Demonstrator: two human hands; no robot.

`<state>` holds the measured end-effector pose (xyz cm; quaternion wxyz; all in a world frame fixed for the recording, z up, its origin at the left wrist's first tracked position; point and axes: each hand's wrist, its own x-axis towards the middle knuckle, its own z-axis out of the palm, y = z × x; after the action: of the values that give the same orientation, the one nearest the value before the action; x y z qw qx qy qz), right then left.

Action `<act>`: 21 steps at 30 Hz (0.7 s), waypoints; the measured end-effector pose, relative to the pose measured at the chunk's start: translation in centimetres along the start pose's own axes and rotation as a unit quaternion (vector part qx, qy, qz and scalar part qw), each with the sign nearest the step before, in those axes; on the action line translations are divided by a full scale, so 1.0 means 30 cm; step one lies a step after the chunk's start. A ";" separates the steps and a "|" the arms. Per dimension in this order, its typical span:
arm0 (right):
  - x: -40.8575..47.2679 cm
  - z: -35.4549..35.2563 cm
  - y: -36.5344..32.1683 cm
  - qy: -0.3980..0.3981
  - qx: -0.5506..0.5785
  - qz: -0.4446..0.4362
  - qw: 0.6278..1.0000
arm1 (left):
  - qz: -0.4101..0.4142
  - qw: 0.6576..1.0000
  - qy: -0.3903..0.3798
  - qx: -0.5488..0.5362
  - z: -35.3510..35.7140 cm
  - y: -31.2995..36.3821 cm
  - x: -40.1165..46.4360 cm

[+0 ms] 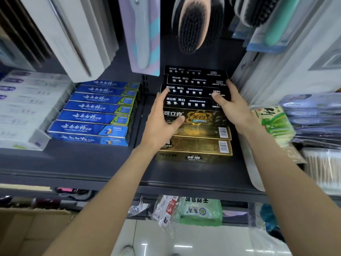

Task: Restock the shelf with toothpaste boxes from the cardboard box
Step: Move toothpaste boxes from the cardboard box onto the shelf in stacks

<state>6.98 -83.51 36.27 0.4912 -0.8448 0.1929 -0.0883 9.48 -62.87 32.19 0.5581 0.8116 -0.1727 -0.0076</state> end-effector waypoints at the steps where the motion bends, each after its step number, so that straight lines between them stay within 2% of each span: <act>1: 0.000 0.002 0.001 0.000 0.001 0.000 1.000 | 0.002 1.000 0.004 -0.001 0.003 0.000 -0.001; 9: 0.013 -0.007 0.013 -0.021 0.025 -0.002 0.999 | -0.051 0.996 0.020 -0.065 -0.022 0.021 0.032; 17: 0.036 -0.006 0.028 -0.042 0.046 -0.001 0.998 | -0.050 0.993 0.009 -0.109 -0.010 0.015 0.055; 21: 0.052 -0.014 0.030 -0.046 0.106 0.020 0.993 | -0.075 0.984 -0.006 -0.162 -0.031 0.018 0.089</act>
<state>8.06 -84.90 35.64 0.5882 -0.7869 0.1766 -0.0594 12.03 -62.97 33.51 0.6788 0.7212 -0.1112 -0.0825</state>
